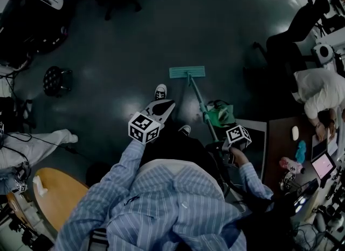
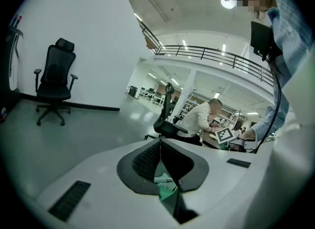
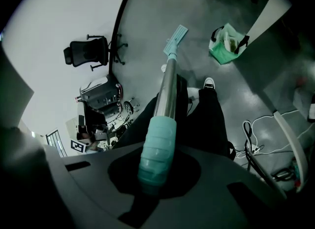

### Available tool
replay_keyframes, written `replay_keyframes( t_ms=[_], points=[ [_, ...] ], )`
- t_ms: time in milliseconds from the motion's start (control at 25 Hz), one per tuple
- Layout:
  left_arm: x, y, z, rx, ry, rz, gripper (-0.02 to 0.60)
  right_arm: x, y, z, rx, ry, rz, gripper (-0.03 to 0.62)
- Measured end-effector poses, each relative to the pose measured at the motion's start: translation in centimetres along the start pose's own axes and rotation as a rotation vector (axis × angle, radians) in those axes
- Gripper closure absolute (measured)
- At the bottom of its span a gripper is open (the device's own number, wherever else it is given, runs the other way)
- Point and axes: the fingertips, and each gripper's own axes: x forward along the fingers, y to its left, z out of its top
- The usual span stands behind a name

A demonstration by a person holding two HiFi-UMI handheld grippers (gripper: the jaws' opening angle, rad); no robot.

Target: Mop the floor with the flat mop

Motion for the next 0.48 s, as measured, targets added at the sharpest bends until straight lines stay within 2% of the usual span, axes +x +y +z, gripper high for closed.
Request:
replay_keyframes(
  t_ms=[240, 480],
  points=[
    [0.0, 3.1, 1.2, -0.009, 0.003, 0.015, 0.575, 0.5, 2.6, 2.5, 0.009, -0.009, 0.008, 0.583],
    [1.7, 6.5, 3.1, -0.013, 0.007, 0.03, 0.575, 0.5, 5.9, 6.7, 0.011, -0.002, 0.024, 0.583]
  ],
)
